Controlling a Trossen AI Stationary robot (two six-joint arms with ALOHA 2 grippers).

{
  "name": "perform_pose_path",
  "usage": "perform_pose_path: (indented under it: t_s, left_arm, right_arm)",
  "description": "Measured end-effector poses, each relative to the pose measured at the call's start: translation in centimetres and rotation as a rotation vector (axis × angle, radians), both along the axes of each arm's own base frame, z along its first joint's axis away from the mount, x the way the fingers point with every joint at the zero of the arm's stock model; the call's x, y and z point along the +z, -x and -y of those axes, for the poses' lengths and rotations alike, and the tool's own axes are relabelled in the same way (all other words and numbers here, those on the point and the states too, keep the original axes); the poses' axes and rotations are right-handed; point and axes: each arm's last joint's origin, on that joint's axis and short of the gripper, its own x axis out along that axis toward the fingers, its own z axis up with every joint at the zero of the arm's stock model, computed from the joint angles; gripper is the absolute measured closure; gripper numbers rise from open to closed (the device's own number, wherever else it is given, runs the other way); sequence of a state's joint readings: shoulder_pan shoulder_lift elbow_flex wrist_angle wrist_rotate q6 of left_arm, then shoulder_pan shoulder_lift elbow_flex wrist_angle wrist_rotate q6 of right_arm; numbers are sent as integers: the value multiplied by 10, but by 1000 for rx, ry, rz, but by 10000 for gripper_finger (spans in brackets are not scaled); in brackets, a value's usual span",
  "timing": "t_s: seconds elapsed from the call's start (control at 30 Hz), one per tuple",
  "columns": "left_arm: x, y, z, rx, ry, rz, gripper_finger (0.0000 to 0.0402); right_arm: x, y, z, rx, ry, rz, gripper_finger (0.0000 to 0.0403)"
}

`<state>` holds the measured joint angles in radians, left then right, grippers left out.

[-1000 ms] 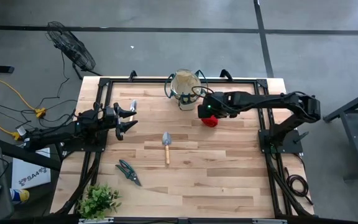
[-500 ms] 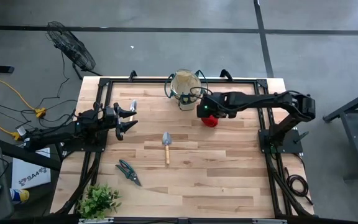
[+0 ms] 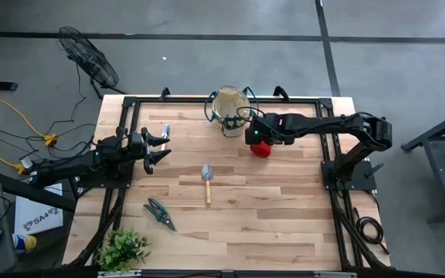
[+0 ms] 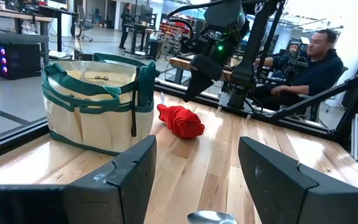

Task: Pick & Place Garden tools in Gardening bag
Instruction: Adjust the red gloves

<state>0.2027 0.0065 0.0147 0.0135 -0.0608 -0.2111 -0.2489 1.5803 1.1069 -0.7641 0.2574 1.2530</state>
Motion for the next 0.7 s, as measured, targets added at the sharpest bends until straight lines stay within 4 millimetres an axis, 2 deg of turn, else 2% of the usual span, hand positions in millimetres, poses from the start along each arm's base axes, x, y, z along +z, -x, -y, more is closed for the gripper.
perform_pose_path:
  t_s: [0.27, 0.7]
  left_arm:
    - [0, 0, 0, 0, 0, 0, 178]
    - [0, 0, 0, 0, 0, 0, 178]
  right_arm:
    - [-5, 3, 0, -19, -12, -56, 98]
    - [-35, -8, 11, -90, -41, -108, 92]
